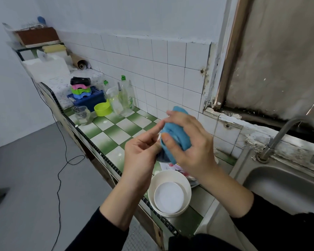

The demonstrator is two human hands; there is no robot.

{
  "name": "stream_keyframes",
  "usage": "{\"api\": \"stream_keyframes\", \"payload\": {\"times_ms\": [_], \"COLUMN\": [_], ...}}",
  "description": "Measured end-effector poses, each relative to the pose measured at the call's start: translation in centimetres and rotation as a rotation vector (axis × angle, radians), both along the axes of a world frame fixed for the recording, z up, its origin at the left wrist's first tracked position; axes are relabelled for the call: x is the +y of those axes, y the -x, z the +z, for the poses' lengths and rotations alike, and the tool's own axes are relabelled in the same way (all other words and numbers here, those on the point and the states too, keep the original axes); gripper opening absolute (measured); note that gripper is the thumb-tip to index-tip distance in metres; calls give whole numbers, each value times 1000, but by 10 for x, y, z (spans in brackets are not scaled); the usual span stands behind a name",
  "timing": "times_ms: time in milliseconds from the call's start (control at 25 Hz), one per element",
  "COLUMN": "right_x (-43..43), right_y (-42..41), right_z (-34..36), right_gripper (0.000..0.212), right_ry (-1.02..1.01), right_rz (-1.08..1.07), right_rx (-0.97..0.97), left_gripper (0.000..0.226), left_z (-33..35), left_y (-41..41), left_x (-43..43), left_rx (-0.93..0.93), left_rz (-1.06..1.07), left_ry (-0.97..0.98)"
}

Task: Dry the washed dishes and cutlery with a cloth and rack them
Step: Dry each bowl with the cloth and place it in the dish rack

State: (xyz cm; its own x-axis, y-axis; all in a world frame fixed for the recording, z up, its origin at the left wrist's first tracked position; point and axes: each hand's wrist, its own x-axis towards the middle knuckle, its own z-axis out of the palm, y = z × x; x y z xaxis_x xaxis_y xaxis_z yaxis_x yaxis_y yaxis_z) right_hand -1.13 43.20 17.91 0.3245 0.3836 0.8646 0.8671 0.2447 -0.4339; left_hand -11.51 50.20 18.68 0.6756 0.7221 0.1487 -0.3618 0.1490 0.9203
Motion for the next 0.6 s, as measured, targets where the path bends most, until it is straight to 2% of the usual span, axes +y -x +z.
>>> {"api": "stream_keyframes", "payload": {"times_ms": [120,160,200,280,320,360,400,520,560,600], "right_x": [11,12,11,8,7,6,8,20,21,21], "right_y": [-17,-14,-8,6,8,7,4,-15,-14,-9], "right_z": [11,12,9,-6,-10,-10,-8,7,10,8], "right_gripper": [18,18,21,25,25,25,22,11,12,14], "right_ry": [-2,5,7,11,10,5,1,6,30,21], "right_rz": [62,77,46,-39,-55,-39,-17,100,87,37], "right_rx": [466,485,382,5,-95,-91,12,617,655,562], "left_gripper": [34,32,33,36,36,36,35,32,32,32], "left_z": [0,0,-1,-1,-2,-2,-2,-2,-1,-1], "left_y": [0,-1,-2,-1,1,2,3,1,0,-1], "left_x": [-4,-4,-4,-1,-1,-2,-3,-10,-10,-10], "left_rx": [-6,0,3,3,3,-1,-8,-18,-19,-23], "left_rz": [27,42,48,34,27,28,39,80,89,93], "left_ry": [11,26,44,60,54,50,57,75,85,99]}}
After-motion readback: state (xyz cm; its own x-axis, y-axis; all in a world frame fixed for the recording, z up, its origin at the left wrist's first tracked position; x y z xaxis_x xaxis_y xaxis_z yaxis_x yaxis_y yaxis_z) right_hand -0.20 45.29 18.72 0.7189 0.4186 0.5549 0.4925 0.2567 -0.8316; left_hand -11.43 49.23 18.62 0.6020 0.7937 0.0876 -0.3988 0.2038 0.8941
